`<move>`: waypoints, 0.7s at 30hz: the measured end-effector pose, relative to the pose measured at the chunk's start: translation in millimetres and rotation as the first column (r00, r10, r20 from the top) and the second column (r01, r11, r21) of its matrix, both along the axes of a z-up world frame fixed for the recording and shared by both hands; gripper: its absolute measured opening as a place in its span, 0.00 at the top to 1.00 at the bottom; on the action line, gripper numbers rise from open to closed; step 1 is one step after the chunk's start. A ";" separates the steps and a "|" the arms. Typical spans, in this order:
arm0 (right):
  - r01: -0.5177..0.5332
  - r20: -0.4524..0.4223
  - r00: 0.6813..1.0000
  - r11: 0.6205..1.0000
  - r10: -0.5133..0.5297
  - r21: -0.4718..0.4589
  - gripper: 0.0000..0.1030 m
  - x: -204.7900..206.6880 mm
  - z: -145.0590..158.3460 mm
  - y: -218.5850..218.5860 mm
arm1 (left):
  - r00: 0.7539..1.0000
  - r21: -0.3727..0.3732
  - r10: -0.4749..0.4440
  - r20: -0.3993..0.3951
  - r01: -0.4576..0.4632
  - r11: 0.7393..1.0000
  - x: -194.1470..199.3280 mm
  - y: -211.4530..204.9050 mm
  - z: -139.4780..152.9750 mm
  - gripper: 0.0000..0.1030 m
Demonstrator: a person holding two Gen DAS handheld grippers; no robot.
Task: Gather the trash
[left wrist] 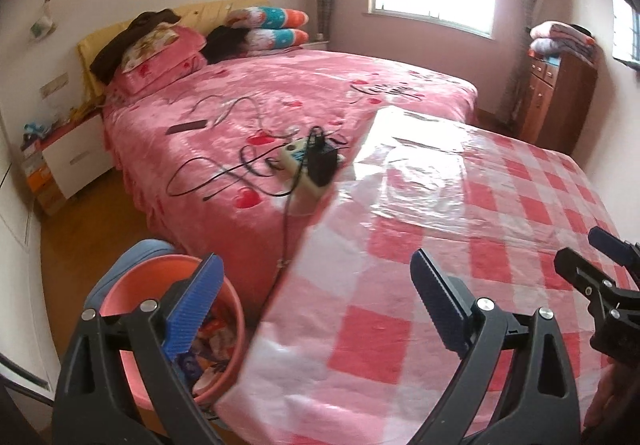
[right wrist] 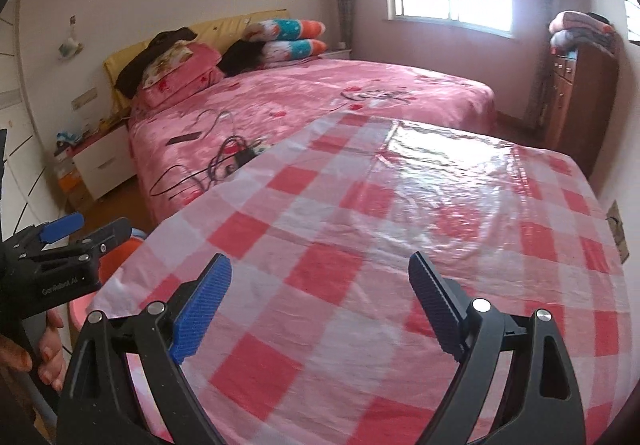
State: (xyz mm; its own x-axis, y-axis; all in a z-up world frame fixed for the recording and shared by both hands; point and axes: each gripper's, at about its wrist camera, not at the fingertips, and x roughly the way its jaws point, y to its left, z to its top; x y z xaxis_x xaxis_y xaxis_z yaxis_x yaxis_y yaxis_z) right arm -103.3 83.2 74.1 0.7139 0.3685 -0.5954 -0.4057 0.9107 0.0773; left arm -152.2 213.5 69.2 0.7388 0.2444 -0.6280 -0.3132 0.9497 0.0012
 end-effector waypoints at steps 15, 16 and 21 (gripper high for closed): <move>0.132 0.016 0.991 0.989 -0.133 0.065 0.13 5.8 0.0 -74.0 | 0.994 0.031 -0.112 -0.017 0.113 0.993 19.8 -68.7 2.3 0.08; 0.137 0.016 0.990 0.988 -0.138 0.068 0.13 6.0 0.1 -76.7 | 0.993 0.031 -0.117 -0.019 0.117 0.993 21.3 -72.6 2.1 0.08; 0.171 0.019 0.985 0.983 -0.173 0.071 0.13 6.5 -0.7 -93.5 | 0.990 0.040 -0.137 -0.022 0.138 0.990 26.8 -90.7 3.1 0.08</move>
State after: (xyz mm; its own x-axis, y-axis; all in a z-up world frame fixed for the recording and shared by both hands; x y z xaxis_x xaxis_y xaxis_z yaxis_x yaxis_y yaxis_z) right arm -96.7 -10.2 73.3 0.7847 0.2786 -0.5537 -0.2464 0.9599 0.1338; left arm -125.4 122.8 72.3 0.7554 0.1672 -0.6336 -0.1789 0.9828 0.0461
